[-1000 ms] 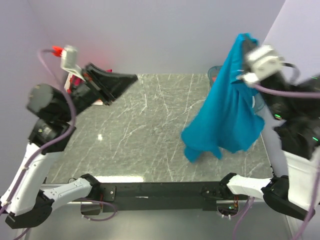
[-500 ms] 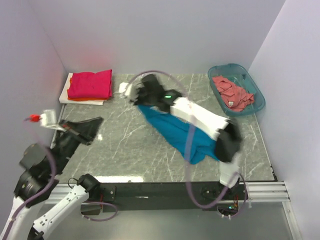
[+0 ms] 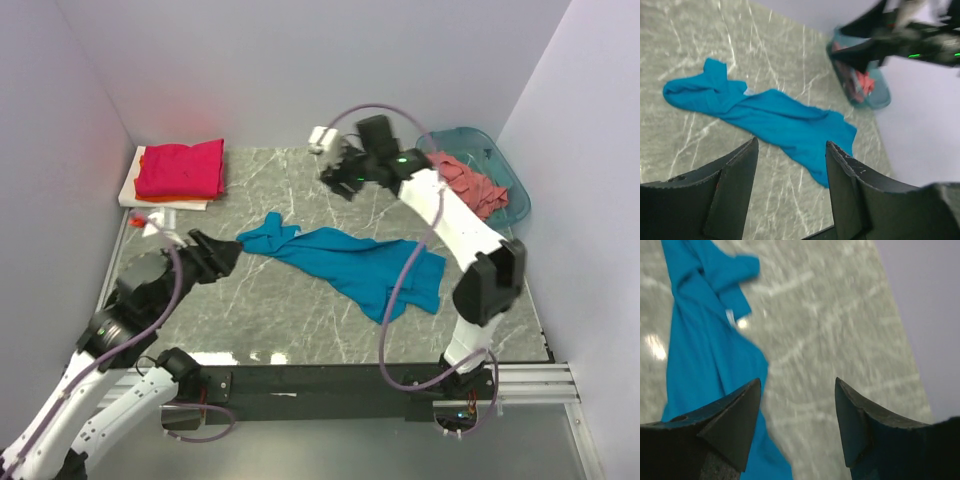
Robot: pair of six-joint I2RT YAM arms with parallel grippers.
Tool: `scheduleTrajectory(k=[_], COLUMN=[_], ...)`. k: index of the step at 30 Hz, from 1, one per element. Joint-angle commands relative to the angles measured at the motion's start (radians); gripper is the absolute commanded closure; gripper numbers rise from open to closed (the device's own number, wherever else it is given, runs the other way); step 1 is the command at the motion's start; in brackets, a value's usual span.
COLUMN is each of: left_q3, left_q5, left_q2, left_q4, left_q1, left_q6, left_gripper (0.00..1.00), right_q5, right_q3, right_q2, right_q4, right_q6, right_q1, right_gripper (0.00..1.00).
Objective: Fold and stack the t-shirts
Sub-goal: Flatten the tshirt out
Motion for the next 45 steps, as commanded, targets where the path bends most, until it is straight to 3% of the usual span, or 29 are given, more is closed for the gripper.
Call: scheduleTrajectory(k=[1, 6, 10, 13, 14, 18, 19, 21, 22, 23, 26, 30, 35, 38, 39, 40, 42, 43, 45], left_q3=[-0.003, -0.037, -0.087, -0.107, -0.109, -0.113, -0.113, -0.121, -0.121, -0.121, -0.121, -0.106, -0.069, -0.038, -0.034, -0.028, -0.031, -0.035, -0.052], left_q5=[0.086, 0.145, 0.137, 0.102, 0.076, 0.056, 0.06, 0.059, 0.056, 0.054, 0.044, 0.03, -0.012, -0.054, -0.068, -0.085, -0.13, -0.139, -0.157], left_q2=[0.084, 0.137, 0.132, 0.14, 0.143, 0.149, 0.147, 0.141, 0.138, 0.134, 0.124, 0.127, 0.141, 0.143, 0.134, 0.127, 0.097, 0.086, 0.052], left_q4=[0.086, 0.121, 0.16, 0.152, 0.144, 0.127, 0.129, 0.127, 0.124, 0.123, 0.12, 0.117, 0.121, 0.108, 0.088, 0.08, 0.054, 0.048, 0.046], left_q1=[0.0, 0.0, 0.0, 0.0, 0.0, 0.0, 0.0, 0.0, 0.0, 0.0, 0.0, 0.002, 0.002, 0.003, 0.003, 0.005, 0.005, 0.005, 0.003], left_q6=[0.026, 0.017, -0.006, -0.039, -0.056, -0.062, -0.062, -0.061, -0.059, -0.059, -0.052, -0.038, -0.026, -0.02, -0.02, -0.021, -0.029, -0.036, -0.046], left_gripper=[0.38, 0.37, 0.36, 0.27, 0.2, 0.15, 0.15, 0.15, 0.15, 0.15, 0.15, 0.15, 0.15, 0.16, 0.16, 0.16, 0.15, 0.15, 0.14], right_q5=[-0.112, -0.176, -0.153, -0.124, -0.121, -0.133, -0.142, -0.17, -0.184, -0.213, -0.26, -0.403, -0.503, -0.569, -0.583, -0.598, -0.684, -0.717, -0.753], right_q3=[-0.113, -0.095, -0.178, -0.19, -0.19, -0.152, -0.146, -0.127, -0.12, -0.116, -0.135, -0.185, -0.288, -0.336, -0.348, -0.342, -0.266, -0.227, -0.119], right_q2=[-0.021, 0.074, 0.096, 0.133, 0.141, 0.199, 0.205, 0.216, 0.216, 0.201, 0.112, -0.042, -0.177, -0.142, -0.126, -0.107, -0.033, -0.013, 0.022], right_q4=[-0.181, -0.347, -0.324, -0.277, -0.267, -0.27, -0.278, -0.309, -0.324, -0.35, -0.41, -0.52, -0.537, -0.458, -0.435, -0.425, -0.467, -0.496, -0.582], right_q6=[-0.071, -0.013, 0.021, 0.076, 0.087, 0.119, 0.12, 0.116, 0.111, 0.099, 0.055, -0.005, -0.018, -0.036, -0.028, -0.028, -0.06, -0.074, -0.113], right_q1=[-0.07, -0.2, -0.21, -0.211, -0.211, -0.213, -0.213, -0.21, -0.211, -0.211, -0.196, -0.115, 0.245, 0.446, 0.483, 0.525, 0.588, 0.591, 0.565], right_gripper=[0.33, 0.35, 0.36, 0.36, 0.36, 0.41, 0.44, 0.65, 0.77, 0.97, 1.0, 1.0, 1.0, 1.0, 0.98, 0.86, 0.77, 0.55, 0.33])
